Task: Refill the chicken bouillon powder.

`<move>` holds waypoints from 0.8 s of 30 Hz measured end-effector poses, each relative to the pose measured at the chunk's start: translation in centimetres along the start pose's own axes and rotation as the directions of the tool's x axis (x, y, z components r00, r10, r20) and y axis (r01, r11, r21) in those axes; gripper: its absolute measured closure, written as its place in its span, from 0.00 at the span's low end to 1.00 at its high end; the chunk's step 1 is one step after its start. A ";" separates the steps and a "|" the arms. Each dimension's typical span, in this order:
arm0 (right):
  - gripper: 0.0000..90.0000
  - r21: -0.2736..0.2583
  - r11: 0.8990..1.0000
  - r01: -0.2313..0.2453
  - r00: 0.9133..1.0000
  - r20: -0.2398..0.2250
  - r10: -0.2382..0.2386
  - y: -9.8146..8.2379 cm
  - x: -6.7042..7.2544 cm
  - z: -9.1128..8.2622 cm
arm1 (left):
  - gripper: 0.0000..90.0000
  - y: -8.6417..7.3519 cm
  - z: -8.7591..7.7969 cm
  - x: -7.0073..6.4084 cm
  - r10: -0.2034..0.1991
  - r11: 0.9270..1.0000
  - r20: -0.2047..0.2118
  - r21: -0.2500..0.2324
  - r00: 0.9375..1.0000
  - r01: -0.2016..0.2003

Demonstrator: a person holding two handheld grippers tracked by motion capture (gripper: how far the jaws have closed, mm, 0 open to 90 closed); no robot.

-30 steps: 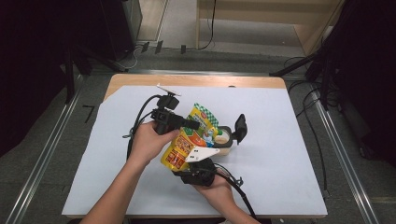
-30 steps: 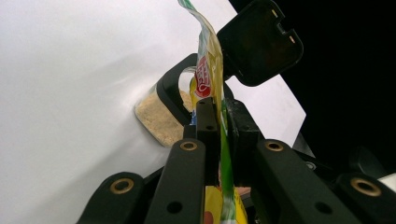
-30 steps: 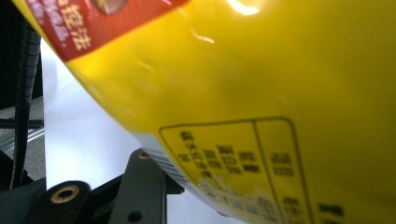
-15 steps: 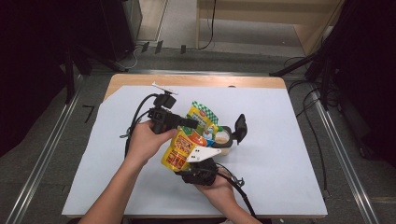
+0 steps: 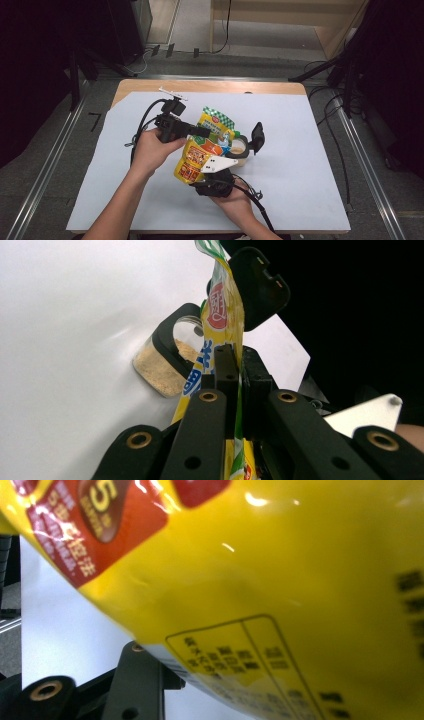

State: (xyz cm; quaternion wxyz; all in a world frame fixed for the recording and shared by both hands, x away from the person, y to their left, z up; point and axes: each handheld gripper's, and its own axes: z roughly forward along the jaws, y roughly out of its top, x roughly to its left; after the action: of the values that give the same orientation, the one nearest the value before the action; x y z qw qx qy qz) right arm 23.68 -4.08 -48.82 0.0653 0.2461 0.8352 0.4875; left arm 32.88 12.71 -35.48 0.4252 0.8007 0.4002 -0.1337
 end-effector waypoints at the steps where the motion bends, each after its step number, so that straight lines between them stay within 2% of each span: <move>1: 0.62 -0.005 1.000 0.008 1.000 0.005 -0.008 0.0 0.0 -0.1 | 1.00 0.0 -0.1 -0.1 0.004 1.000 0.001 -0.003 1.000 -0.004; 4: 0.60 -0.013 1.000 0.022 1.000 0.016 -0.021 0.1 0.0 -0.2 | 1.00 0.1 -0.3 -0.3 0.011 1.000 0.007 0.000 1.000 -0.011; 12: 0.56 -0.036 0.999 0.003 1.000 0.018 -0.003 0.2 -0.2 -0.4 | 1.00 0.1 -1.0 -0.5 0.020 1.000 0.021 -0.008 1.000 -0.020; 21: 0.54 -0.055 0.998 -0.016 1.000 0.011 0.017 0.1 -0.6 -0.6 | 1.00 0.1 -1.6 -0.7 0.030 0.999 0.056 -0.021 0.998 -0.029; 24: 0.53 -0.053 0.998 -0.029 1.000 0.005 0.029 0.1 -0.6 -0.7 | 1.00 0.1 -1.9 -0.8 0.032 0.999 0.054 -0.028 0.998 -0.030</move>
State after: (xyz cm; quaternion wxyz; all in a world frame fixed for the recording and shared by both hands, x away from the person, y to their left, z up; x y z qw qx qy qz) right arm 24.00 -4.87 -48.51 0.0673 0.2577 0.8182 0.5095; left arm 32.19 13.74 -33.87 0.4490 0.7970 0.3777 -0.1436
